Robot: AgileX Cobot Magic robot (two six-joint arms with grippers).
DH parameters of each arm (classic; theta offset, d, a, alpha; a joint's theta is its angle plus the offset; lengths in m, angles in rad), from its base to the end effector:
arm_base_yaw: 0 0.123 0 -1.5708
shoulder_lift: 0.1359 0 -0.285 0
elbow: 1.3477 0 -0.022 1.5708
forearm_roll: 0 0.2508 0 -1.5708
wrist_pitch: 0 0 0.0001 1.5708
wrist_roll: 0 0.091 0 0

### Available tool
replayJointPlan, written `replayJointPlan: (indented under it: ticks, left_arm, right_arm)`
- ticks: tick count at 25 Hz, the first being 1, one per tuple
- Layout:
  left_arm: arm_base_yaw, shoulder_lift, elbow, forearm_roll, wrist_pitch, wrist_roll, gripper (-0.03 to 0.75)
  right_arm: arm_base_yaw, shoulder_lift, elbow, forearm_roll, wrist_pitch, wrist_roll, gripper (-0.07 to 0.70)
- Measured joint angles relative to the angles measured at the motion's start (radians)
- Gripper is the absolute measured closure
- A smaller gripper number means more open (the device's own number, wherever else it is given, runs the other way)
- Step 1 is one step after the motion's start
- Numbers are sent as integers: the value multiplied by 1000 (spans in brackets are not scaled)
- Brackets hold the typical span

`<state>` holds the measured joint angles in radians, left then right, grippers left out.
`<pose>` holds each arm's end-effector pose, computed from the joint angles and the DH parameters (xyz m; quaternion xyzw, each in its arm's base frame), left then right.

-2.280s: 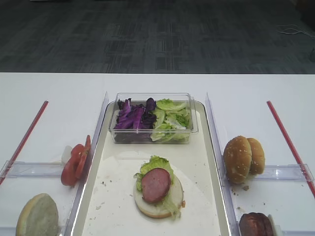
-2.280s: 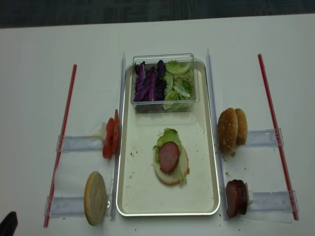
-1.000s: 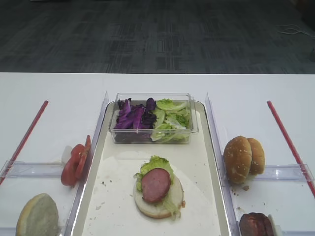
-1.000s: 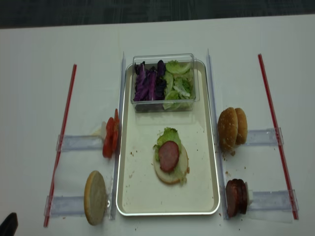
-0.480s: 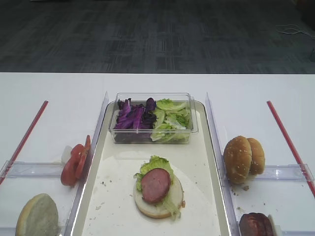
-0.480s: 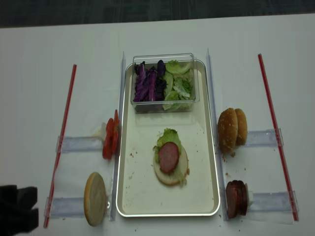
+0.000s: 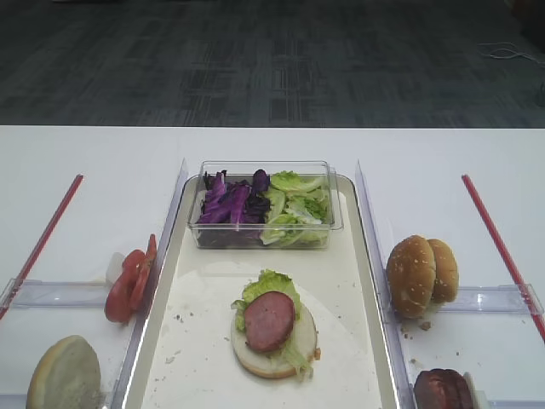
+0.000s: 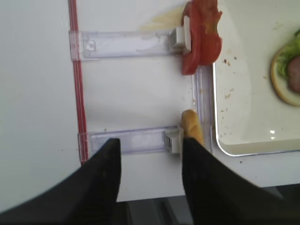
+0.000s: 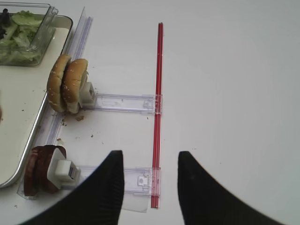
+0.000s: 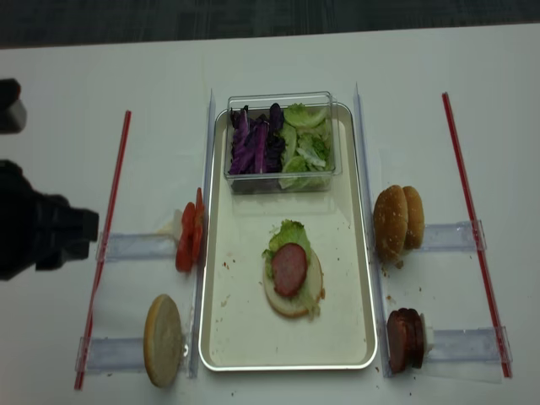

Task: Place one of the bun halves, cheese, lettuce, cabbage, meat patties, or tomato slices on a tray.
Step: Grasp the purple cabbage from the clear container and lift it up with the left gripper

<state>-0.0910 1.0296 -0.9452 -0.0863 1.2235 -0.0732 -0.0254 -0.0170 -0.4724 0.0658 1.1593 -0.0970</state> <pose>0.1681 -0.0227 0.3224 0.0014 0.9838 -0.0566 0.1699 -0.0088 0.0057 0.2620 -0.0342 0.8793 0.0037 0.4751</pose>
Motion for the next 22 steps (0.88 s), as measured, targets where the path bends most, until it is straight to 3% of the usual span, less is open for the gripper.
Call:
replayJointPlan:
  ticks: [10,22]
  left_arm:
    - [0,334,-256,0,4,0,419]
    - [0,616,-563,2,10,0,418]
  right_arm:
    - [0,0,0,0,0,0,376]
    - [0,0,0,0,0,4,400]
